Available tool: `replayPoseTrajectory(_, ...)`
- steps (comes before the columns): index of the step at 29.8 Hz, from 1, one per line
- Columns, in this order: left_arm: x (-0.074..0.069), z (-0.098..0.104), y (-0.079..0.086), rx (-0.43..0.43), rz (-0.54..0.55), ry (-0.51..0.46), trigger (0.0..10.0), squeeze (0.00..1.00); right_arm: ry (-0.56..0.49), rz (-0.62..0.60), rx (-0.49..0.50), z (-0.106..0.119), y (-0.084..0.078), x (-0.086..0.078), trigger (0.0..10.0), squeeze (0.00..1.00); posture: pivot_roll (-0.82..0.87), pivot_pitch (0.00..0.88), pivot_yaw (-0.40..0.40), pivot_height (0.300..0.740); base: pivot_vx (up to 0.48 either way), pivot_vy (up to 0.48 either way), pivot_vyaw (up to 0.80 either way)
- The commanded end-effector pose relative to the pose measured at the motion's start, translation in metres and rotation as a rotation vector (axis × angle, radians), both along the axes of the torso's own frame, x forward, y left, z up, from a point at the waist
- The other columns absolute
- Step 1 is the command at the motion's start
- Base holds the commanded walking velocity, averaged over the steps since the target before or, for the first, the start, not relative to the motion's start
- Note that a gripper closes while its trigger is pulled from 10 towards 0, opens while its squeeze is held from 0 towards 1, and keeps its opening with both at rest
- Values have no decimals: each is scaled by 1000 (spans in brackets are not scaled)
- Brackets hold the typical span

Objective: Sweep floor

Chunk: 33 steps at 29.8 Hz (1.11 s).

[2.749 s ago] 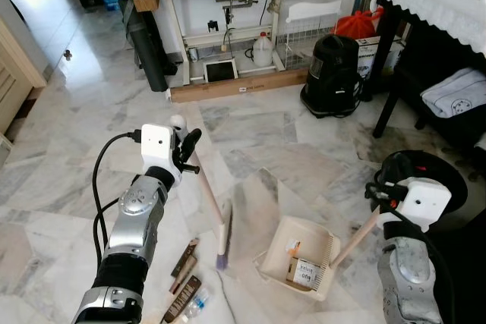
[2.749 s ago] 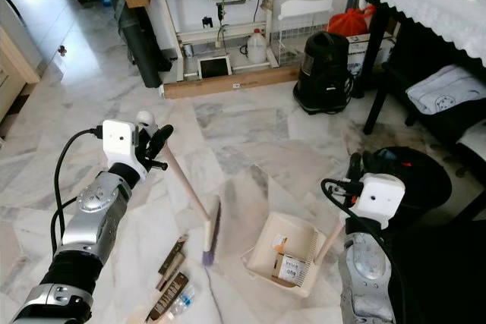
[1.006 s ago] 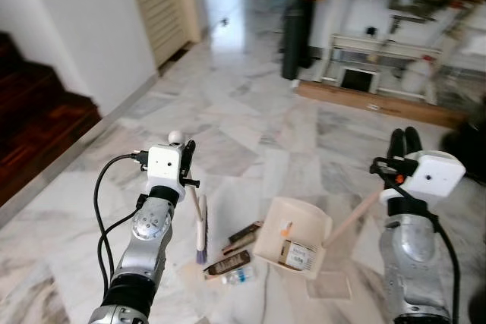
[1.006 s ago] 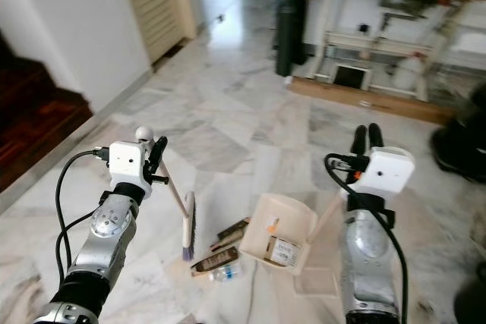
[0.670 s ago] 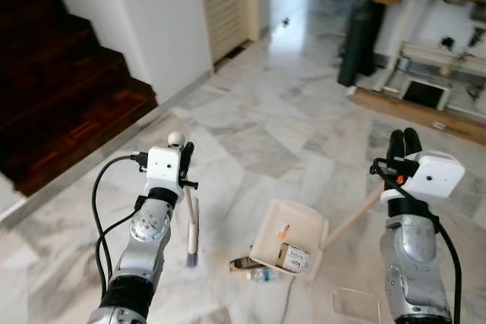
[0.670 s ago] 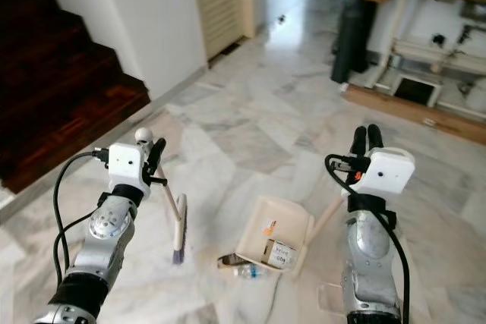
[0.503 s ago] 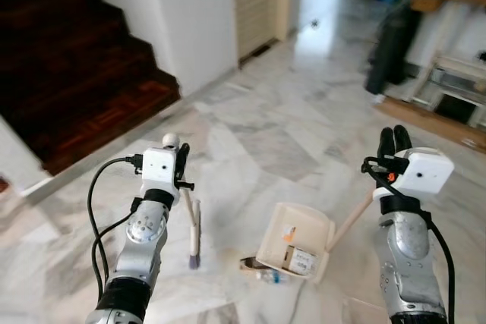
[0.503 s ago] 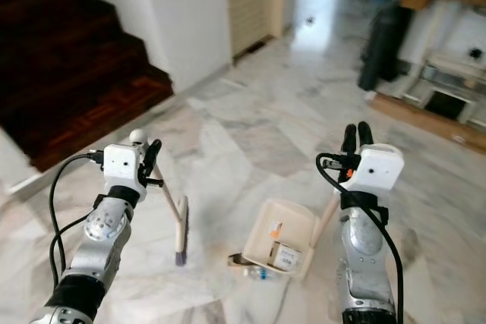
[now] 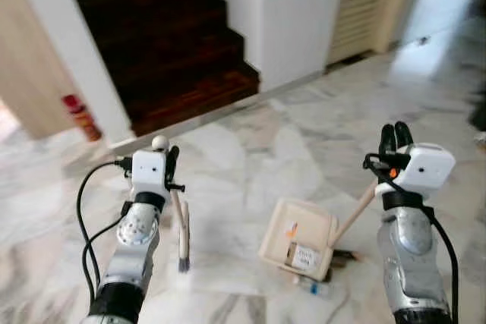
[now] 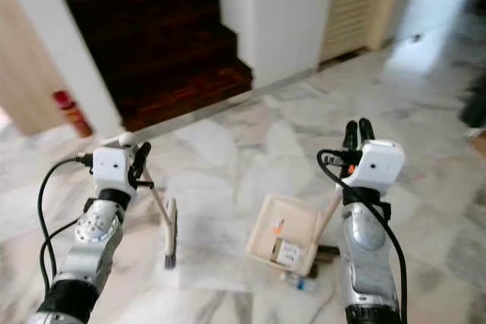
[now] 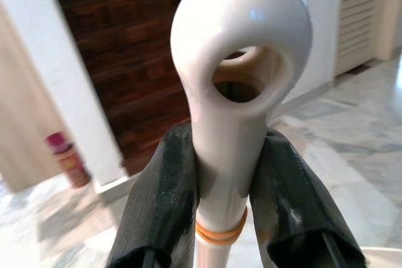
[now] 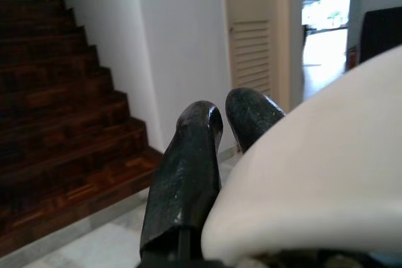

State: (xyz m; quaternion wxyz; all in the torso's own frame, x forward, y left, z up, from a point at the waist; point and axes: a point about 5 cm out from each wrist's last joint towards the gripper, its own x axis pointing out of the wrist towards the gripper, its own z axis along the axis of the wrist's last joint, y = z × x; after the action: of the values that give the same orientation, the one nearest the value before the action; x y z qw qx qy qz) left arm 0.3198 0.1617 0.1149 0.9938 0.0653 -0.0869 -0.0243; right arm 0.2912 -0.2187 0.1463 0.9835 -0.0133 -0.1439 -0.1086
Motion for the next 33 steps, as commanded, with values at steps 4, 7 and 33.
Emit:
replayPoseTrajectory(4, 1, 14, 4, 3, 15, -56, 10000, 0, -55, 29, -4, 14, 7, 3, 10000, 0, -112, 0, 24, 740, 0, 0, 800)
replayPoseTrajectory(7, 1, 14, 5, 2, 22, -51, 10000, 0, -49, 33, -2, 13, 8, 3, 10000, 0, -109, 0, 23, 740, 0, 0, 800)
replayPoseTrajectory(33, 0, 13, 5, -14, 41, -28, 10000, 0, -18, 71, 47, 12, 8, 6, 10000, 0, -110, 0, 16, 740, 0, 359, 92)
